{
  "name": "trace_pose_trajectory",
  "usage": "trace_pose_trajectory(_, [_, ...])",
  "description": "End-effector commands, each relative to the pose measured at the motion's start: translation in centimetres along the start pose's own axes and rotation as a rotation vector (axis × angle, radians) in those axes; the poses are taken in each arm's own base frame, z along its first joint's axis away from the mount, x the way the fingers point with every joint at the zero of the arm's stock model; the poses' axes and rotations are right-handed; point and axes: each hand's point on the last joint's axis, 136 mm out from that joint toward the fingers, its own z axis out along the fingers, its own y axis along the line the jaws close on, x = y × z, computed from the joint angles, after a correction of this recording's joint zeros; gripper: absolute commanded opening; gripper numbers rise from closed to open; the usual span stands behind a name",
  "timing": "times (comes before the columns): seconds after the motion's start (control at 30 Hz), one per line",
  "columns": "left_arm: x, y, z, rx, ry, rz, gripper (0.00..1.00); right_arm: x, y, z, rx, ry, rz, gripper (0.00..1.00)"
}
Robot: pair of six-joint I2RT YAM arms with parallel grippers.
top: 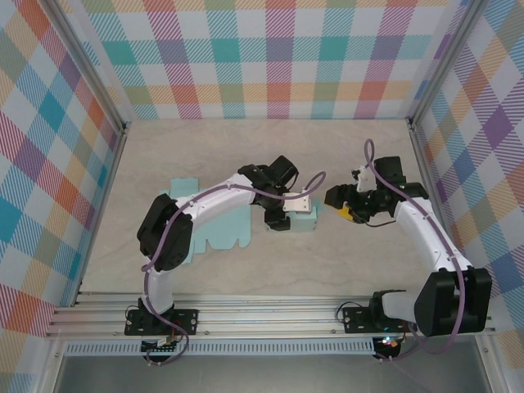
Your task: Fold the paper box
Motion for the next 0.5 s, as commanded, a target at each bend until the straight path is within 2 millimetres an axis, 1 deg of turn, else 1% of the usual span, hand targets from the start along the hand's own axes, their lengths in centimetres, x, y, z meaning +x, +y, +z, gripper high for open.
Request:
trace_pose_trajectory(0.0, [-0.2,-0.2,-0.5,0.032,0.001,0.014,0.68,0.1,0.5,-0.9,0.004,-0.027,-0.082,0.7])
trace_pose_trajectory(0.17, [-1.4,0.8,-2.0,-0.022,-0.047,0.018,0.8,-0.1,0.1,-1.5,0.047,-0.057,-0.119,0.7])
trace_pose_trajectory(0.23, [-2.0,1.2,-2.8,-0.051,-0.074,0.019,0.9,-0.3,0.1,-1.8,0.059,-0.081,-0.139,0.69])
trace_pose_trajectory(0.27, [-2.4,1.4,-3.4,-0.068,-0.089,0.019,1.0,-0.4,0.0,-2.0,0.069,-0.092,-0.148,0.69])
trace_pose_trajectory(0.33, [-2.9,1.7,-4.6,-0.101,-0.116,0.02,1.0,-0.7,0.0,-2.5,0.092,-0.119,-0.174,0.69])
trace_pose_trajectory(0.43, [-3.6,2.1,-6.9,-0.167,-0.169,0.016,1.0,-1.2,-0.6,-3.2,0.153,-0.158,-0.209,0.69])
trace_pose_trajectory(0.47, [-3.8,2.1,-7.9,-0.194,-0.193,0.015,1.0,-1.4,-0.8,-3.4,0.173,-0.173,-0.217,0.69])
